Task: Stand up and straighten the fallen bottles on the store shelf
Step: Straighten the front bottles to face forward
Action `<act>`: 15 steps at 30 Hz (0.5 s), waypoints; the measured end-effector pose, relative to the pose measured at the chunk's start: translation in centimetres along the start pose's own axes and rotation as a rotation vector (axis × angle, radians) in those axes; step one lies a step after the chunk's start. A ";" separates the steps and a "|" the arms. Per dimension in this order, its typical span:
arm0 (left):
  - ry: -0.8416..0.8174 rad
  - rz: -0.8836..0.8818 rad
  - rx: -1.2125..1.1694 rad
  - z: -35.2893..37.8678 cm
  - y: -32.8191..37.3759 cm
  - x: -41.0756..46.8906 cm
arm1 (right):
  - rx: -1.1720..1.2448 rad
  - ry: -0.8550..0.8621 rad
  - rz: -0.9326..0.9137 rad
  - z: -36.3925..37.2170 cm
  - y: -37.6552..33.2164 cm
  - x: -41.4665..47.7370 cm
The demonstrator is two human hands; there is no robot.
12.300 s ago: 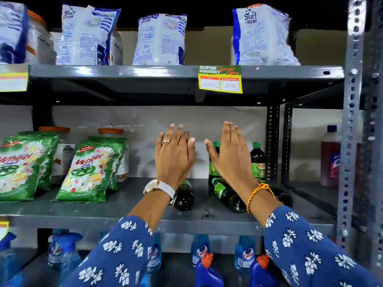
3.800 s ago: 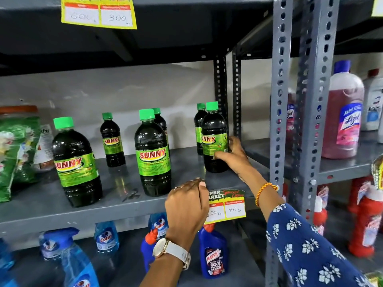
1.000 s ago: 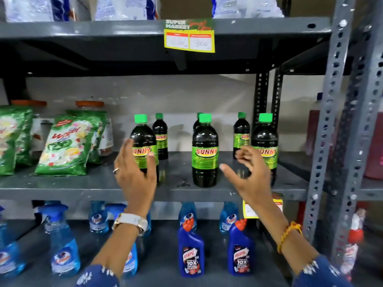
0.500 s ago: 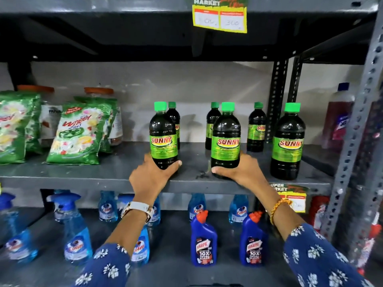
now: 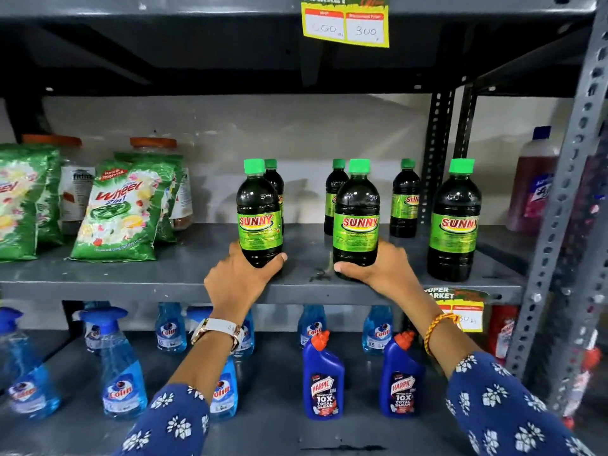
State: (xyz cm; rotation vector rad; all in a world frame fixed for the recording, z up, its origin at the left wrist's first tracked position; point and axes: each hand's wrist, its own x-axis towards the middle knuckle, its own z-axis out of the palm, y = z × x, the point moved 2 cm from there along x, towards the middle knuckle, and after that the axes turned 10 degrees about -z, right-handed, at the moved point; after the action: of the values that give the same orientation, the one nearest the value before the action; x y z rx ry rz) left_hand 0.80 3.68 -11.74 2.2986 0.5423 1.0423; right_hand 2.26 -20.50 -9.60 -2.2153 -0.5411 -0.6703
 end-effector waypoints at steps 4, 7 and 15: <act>-0.021 0.000 -0.019 0.0 0.0 -0.2 | 0.042 -0.007 0.008 -0.2 -0.2 0.0; -0.032 0.001 -0.247 -0.5 -0.3 -0.4 | 0.116 0.019 0.007 -0.6 -0.5 -0.9; -0.109 0.352 -0.547 -0.3 8.1 -6.4 | -0.189 0.673 -0.362 -10.0 2.1 -4.4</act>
State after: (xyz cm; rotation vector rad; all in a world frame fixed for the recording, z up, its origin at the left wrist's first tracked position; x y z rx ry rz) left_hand -2.31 -6.01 -9.99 1.9698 -0.1892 1.0535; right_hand -2.86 -30.12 -7.57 -1.8960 -0.5375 -1.6305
